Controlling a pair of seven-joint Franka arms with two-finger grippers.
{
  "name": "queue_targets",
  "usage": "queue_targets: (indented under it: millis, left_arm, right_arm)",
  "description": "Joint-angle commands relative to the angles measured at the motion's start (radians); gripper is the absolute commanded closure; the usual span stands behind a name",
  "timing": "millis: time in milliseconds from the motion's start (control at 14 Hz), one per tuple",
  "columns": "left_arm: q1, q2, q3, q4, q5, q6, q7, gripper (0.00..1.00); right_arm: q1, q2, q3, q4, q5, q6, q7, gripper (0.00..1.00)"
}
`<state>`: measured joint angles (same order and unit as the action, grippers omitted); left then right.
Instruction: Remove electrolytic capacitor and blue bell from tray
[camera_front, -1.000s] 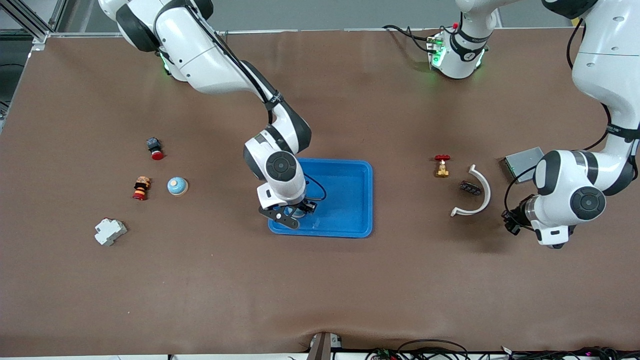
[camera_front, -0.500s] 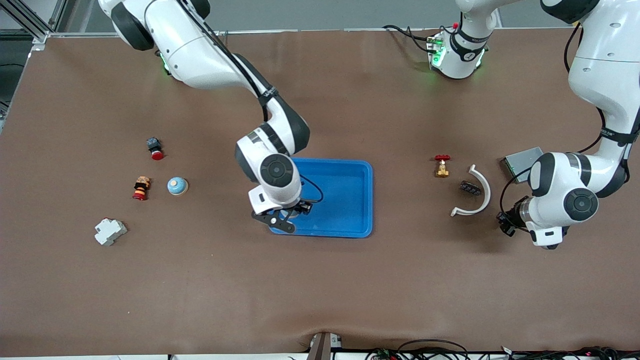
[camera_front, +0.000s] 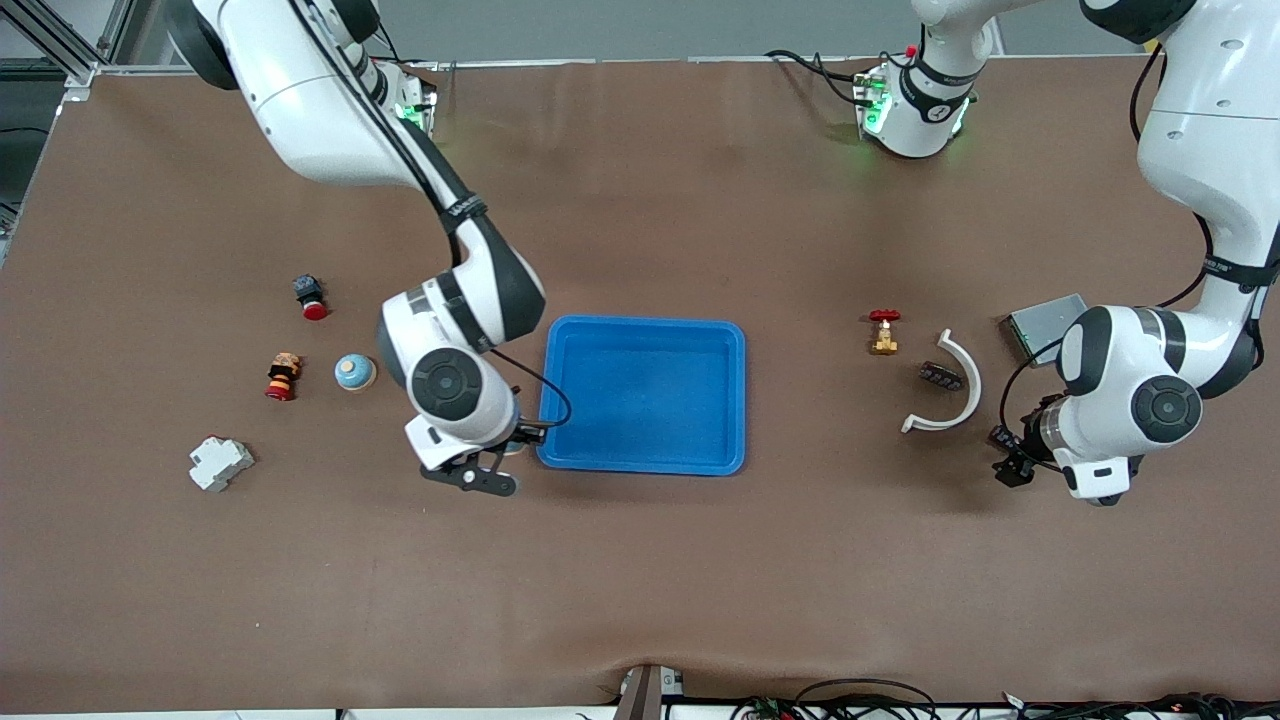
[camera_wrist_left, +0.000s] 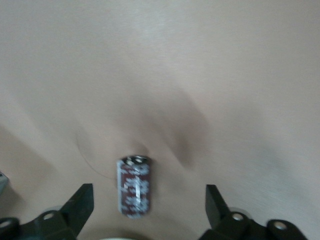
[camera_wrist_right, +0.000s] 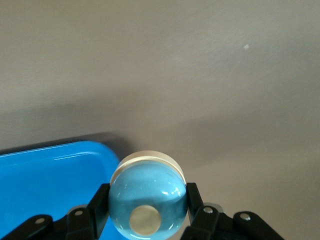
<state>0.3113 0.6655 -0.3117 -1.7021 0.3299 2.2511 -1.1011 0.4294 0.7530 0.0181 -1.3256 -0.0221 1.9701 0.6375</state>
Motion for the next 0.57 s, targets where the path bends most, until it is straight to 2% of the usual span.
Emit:
queue_targets:
  millis: [0, 286, 500]
  left_arm:
    - [0.002, -0.055, -0.036, 0.001, -0.003, -0.031, -0.013, 0.0]
    - [0.002, -0.122, -0.079, 0.016, 0.012, -0.054, 0.006, 0.0]
    - [0.003, -0.147, -0.125, 0.079, 0.012, -0.135, 0.035, 0.0]
  right_arm:
    - [-0.072, -0.133, 0.013, -0.217, 0.002, 0.102, -0.134, 1.0]
    - [-0.179, -0.202, 0.013, -0.358, 0.002, 0.177, -0.339, 1.0]
    - [-0.273, -0.225, 0.014, -0.438, 0.002, 0.249, -0.511, 1.0]
